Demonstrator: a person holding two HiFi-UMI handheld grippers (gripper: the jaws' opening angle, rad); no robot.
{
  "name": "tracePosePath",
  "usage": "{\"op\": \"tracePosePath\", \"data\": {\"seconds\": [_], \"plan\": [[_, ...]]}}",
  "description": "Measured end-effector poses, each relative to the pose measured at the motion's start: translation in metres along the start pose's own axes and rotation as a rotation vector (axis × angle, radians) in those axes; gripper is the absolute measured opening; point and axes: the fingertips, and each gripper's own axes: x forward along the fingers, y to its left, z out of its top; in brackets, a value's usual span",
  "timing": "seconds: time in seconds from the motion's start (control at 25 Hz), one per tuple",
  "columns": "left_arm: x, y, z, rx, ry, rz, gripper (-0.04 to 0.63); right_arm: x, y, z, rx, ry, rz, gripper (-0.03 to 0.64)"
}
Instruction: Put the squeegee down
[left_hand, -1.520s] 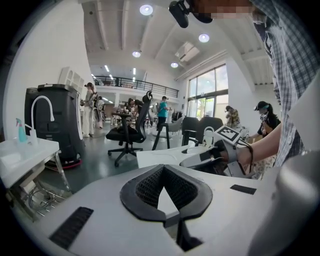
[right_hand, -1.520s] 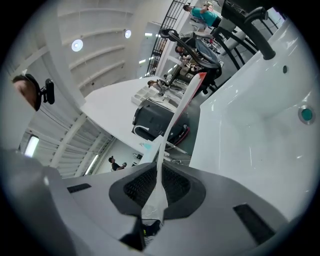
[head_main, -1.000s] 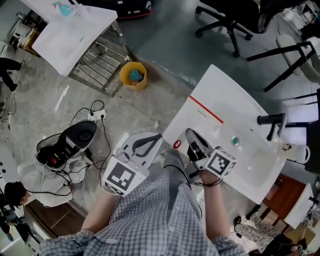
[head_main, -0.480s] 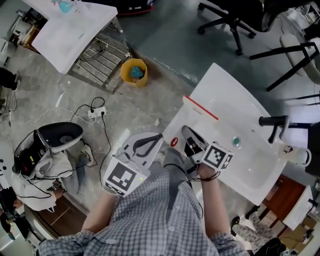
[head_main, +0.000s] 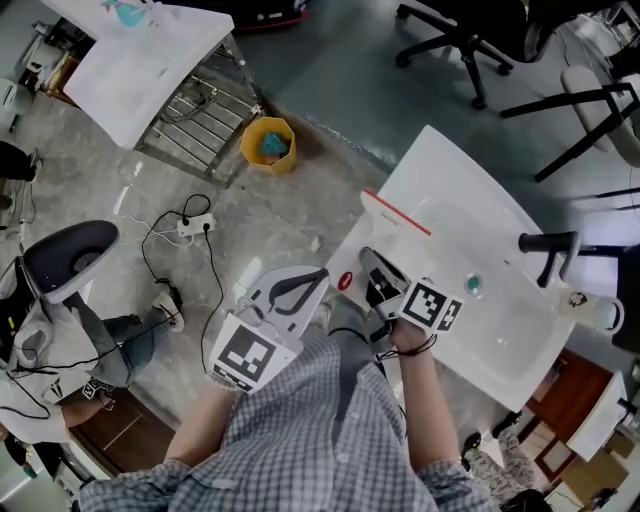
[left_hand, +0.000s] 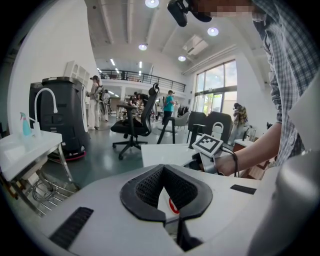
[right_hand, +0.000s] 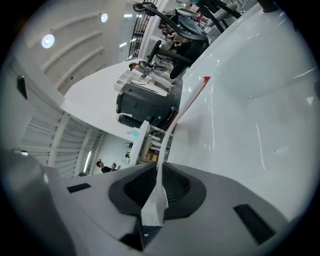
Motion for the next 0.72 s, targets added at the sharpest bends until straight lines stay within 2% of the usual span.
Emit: {"op": "tracePosePath", "data": {"seconds": [0.4,0.56,0.72], "plan": [[0.005,-0.0074,-0.0011,-0.008,0.007,-0.016,0.005,-0.0005,-0.0031,0.003,-0.112,0.027,-0.1,0.034],[0.0049,-0.0082,0.0005,-0.011,0.003,-0.023,0.005,-0.0028,-0.0054,0.0055,-0.187,0.036,-0.151,0.034],[0.0056,-0.0076,0.0002,-0.01,0.004,-0.026,0.005,-0.0016,-0.002,0.0054,-0.22,0.046,-0.168,0.034]]}}
